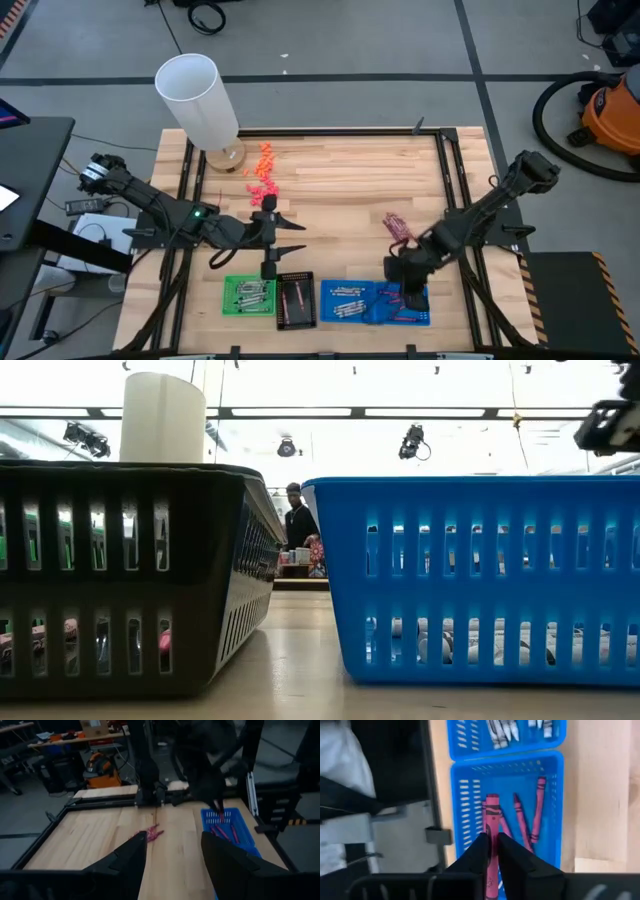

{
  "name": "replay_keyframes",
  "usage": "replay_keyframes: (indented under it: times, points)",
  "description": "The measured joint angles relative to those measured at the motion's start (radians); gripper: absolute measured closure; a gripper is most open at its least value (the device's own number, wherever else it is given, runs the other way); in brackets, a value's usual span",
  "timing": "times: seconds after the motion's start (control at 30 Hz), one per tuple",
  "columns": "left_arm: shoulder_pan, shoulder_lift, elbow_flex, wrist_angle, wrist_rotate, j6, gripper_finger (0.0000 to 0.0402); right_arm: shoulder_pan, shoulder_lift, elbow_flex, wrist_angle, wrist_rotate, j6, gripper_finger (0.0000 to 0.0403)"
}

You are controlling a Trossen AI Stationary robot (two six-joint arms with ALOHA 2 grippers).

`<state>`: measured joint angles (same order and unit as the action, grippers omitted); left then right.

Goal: Sort crayons
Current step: Put the red crayon into the right blue bin, then put the pink crayon into the black bin

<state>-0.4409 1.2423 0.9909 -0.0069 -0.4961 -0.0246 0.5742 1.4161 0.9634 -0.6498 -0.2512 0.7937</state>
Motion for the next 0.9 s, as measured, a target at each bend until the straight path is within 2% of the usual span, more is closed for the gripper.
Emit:
replay_keyframes:
  times: [0.17, 0.27, 0.4, 0.47, 0.53, 0.63, 0.73, 0.8, 0.9]
  points:
    - [0.001, 0.0, 0.0, 0.03, 0.0, 0.01, 0.0203, 0.035, 0.089, -0.005, -0.002, 0.036, 0.027, 0.0346]
    - [0.001, 0.0, 0.0, 0.05, 0.0, 0.024, 0.0203, 0.028, 0.13, -0.006, -0.004, -0.018, 0.037, 0.0332]
    - [-0.001, 0.002, -0.001, 0.085, 0.005, 0.104, 0.0203, -0.011, 0.125, -0.005, -0.01, -0.057, 0.054, 0.0305]
    - [-0.001, 0.002, -0.021, 0.148, 0.049, 0.159, 0.0203, -0.036, 0.103, 0.009, -0.057, -0.05, 0.05, 0.0293]
    - [-0.001, 0.002, -0.062, 0.232, 0.091, 0.204, 0.0203, -0.066, 0.073, 0.029, -0.143, 0.028, 0.042, 0.0287]
    - [0.005, 0.003, -0.114, 0.334, 0.099, 0.226, 0.0203, -0.127, 0.044, 0.032, -0.24, 0.199, 0.019, 0.0286]
    - [0.015, 0.003, -0.12, 0.335, 0.097, 0.209, 0.0203, -0.191, 0.033, 0.005, -0.266, 0.333, 0.009, 0.0288]
    - [0.014, 0.003, -0.12, 0.329, 0.095, 0.194, 0.0203, -0.23, 0.037, -0.017, -0.27, 0.382, 0.006, 0.0288]
    - [0.013, 0.003, -0.12, 0.318, 0.097, 0.17, 0.0203, -0.292, 0.037, -0.061, -0.268, 0.394, -0.017, 0.0288]
